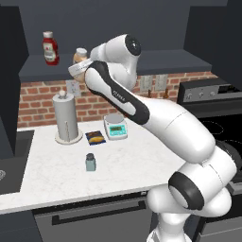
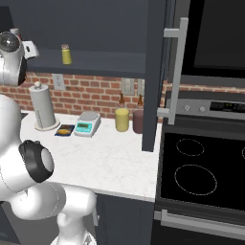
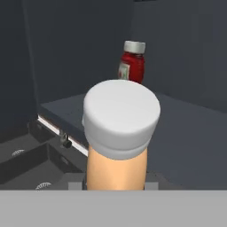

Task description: Put the shaker and condiment bottle from the counter next to their counterparts in the cabinet.

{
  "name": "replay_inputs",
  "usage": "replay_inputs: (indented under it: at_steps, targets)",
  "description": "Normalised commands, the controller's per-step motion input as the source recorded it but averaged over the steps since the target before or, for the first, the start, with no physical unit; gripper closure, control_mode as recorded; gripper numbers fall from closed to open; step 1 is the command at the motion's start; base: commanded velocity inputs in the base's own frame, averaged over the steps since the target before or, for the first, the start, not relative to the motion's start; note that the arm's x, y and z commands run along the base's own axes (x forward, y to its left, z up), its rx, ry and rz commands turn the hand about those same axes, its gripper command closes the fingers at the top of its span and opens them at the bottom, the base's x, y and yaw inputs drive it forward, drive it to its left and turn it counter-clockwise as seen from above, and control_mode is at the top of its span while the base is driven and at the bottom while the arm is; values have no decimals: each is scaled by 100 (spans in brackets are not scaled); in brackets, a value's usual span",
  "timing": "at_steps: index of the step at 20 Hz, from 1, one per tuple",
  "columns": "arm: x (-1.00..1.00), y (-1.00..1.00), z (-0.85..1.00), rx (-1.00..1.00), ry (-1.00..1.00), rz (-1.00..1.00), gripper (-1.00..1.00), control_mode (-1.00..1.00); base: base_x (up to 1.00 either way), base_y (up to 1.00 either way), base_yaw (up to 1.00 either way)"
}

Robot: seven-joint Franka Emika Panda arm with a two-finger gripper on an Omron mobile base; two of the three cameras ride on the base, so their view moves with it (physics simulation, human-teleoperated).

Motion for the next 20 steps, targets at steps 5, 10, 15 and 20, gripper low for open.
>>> replay_inputs:
  at_steps: [5, 10, 15, 20]
  targets:
    - [0, 0, 13, 1, -1, -17, 100, -100, 0, 0, 0]
    - [0, 0, 0, 0, 0, -11, 100, -100, 0, 0, 0]
    - [8, 0, 3, 0, -3, -6, 100, -100, 0, 0, 0]
    - [15, 0, 13, 0, -7, -2, 100, -100, 0, 0, 0]
